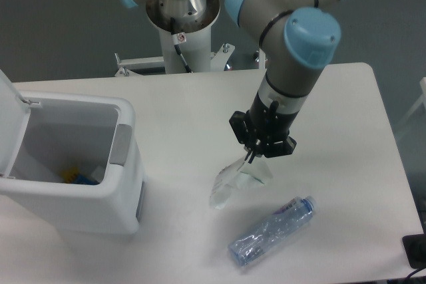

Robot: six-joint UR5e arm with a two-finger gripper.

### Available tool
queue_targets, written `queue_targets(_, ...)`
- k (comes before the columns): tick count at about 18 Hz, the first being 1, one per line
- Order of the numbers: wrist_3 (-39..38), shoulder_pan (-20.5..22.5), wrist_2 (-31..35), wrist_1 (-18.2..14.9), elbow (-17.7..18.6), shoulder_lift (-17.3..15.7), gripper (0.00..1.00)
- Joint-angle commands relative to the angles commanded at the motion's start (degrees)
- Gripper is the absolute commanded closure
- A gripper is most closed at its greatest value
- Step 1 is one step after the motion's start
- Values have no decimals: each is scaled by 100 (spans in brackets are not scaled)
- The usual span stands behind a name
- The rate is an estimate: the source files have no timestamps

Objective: Place the trash in the trash can
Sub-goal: 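Carry the wrapper over the white bin and lower it inside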

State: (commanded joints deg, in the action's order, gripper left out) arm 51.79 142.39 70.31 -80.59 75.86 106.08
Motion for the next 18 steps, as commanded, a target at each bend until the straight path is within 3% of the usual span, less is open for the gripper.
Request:
queue_targets(5, -774, -203, -368, 17, -220, -272, 100)
queue_targets(9, -1433, -378, -623, 52, -300, -702, 100)
queue_targets(12, -1522, -694, -826, 96, -273, -1045, 99)
queue_targets(18, -1523, -1205, -835, 114, -1, -1204, 96)
